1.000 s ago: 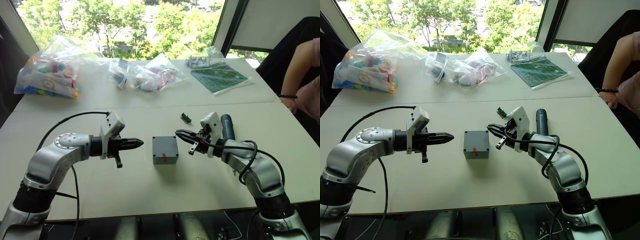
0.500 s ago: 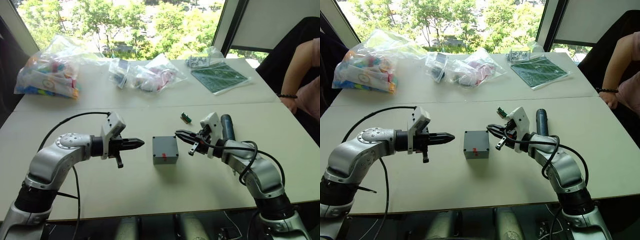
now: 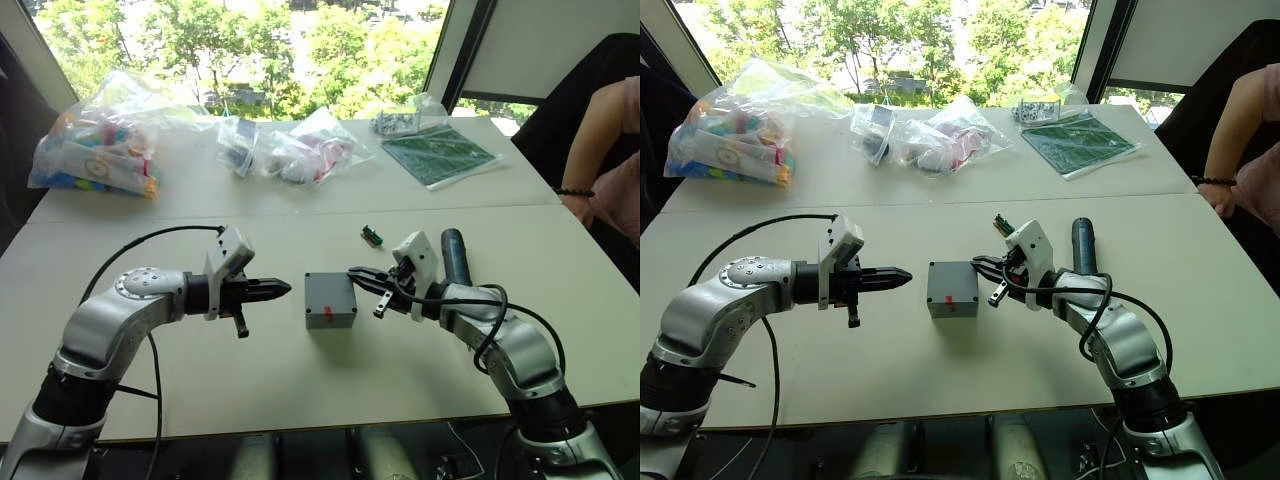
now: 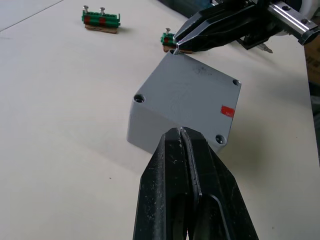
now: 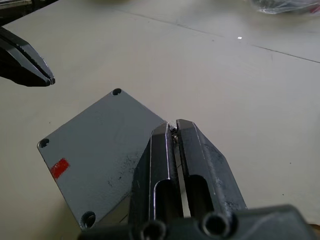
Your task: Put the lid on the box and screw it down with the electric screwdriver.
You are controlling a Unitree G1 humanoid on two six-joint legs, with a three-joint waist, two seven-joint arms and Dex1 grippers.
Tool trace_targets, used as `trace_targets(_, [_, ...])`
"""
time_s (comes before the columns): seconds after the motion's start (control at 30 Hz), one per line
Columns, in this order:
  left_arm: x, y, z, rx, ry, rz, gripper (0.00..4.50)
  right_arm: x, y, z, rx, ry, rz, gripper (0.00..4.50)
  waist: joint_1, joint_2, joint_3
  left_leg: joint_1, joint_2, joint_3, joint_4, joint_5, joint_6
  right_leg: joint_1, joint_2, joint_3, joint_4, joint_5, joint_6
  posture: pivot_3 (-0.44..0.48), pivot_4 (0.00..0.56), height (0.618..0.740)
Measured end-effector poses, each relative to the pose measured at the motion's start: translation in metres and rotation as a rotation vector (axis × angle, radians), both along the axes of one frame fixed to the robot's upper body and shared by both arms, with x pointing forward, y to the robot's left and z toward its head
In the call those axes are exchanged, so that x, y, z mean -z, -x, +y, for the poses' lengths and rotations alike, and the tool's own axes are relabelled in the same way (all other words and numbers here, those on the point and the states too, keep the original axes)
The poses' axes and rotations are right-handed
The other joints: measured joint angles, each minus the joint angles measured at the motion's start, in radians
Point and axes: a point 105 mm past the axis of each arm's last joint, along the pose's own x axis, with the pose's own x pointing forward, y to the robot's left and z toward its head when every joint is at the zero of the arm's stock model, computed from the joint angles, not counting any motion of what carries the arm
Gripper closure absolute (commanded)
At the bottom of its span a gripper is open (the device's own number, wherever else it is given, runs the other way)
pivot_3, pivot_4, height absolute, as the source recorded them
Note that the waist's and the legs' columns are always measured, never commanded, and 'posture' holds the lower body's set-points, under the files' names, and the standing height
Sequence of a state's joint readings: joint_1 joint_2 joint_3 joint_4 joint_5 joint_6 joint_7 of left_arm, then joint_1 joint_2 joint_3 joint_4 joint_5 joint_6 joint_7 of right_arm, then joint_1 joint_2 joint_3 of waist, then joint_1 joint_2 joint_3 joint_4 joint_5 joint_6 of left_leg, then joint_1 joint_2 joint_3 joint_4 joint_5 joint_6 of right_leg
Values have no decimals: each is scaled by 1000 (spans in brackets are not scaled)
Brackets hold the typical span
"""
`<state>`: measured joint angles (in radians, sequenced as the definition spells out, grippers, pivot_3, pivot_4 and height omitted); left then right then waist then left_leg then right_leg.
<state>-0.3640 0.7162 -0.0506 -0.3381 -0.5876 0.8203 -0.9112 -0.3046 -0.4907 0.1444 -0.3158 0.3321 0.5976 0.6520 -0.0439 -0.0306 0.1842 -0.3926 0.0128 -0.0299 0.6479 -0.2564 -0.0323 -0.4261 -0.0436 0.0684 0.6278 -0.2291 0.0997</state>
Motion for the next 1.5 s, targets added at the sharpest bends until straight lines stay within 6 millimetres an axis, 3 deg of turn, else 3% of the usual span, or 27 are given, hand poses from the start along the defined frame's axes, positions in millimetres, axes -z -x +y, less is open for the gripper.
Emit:
trace_targets(0.07, [2,1,-1,3,-2,5,4500,1,-1,0,6,3,-2,4403,0,0,0,0,0,0,0,0,0,0,0,0,0,0,0,0,150,740])
trace_targets(0.17, [2,1,-1,2,-2,5,4500,1,-2,-1,14,8,-7,3668,0,0,0,0,0,0,0,0,0,0,0,0,0,0,0,0,150,740])
trace_targets(0.33, [2,1,-4,9,13,5,4500,0,-2,-3,16,14,-7,1771,0,0,0,0,0,0,0,0,0,0,0,0,0,0,0,0,150,740])
trace_targets(0.37, [1,1,-4,10,16,3,4500,0,-2,-4,18,15,-3,1728,0,0,0,0,0,0,0,0,0,0,0,0,0,0,0,0,150,740])
trace_targets(0.4, [-1,0,-7,17,27,-3,4500,-2,-2,-8,25,20,0,1378,0,0,0,0,0,0,0,0,0,0,0,0,0,0,0,0,150,740])
trace_targets(0.5, [-10,-3,-12,35,45,-38,4500,-25,-8,-26,102,-18,-15,518,4,1,1,-1,-1,0,1,0,0,0,-1,0,0,1,-1,0,150,740])
trace_targets(0.63, [-30,-4,-22,91,57,-105,4500,-78,-25,-82,339,-16,15,518,4,1,2,-1,-1,0,3,0,0,1,-2,0,0,2,-3,0,150,740])
trace_targets(0.7, [-31,1,-31,149,36,-133,4500,-82,-29,-118,475,66,148,518,4,1,2,-1,-2,0,1,0,0,1,-2,0,-1,2,-4,0,150,740])
trace_targets(0.77, [-24,11,-42,228,2,-136,4500,-85,-31,-141,565,80,261,518,3,1,2,-1,-1,1,-1,0,0,1,-2,0,-3,2,-4,0,150,740])
trace_targets(0.83, [-20,15,-53,268,11,-145,4500,-87,-31,-146,575,104,349,20,-3,5,4,-1,-1,2,-3,0,0,-1,-1,1,-4,2,-4,0,150,740])
trace_targets(0.97, [-20,15,-60,271,18,-184,4500,-83,-24,-147,556,186,521,10,-2,6,5,-2,1,1,-3,-1,1,-1,1,1,-4,2,-3,0,150,740])
trace_targets(1.27, [-25,33,-69,270,8,-271,4500,-43,-15,-158,568,262,838,10,-1,6,5,-7,-1,2,0,-1,1,-2,-1,1,-9,3,-2,0,150,740])
trace_targets(1.5, [-21,40,-73,237,30,-244,4500,-24,-19,-153,581,273,941,10,0,6,6,-7,-1,1,0,-1,1,-2,0,1,-9,3,-1,0,150,740])
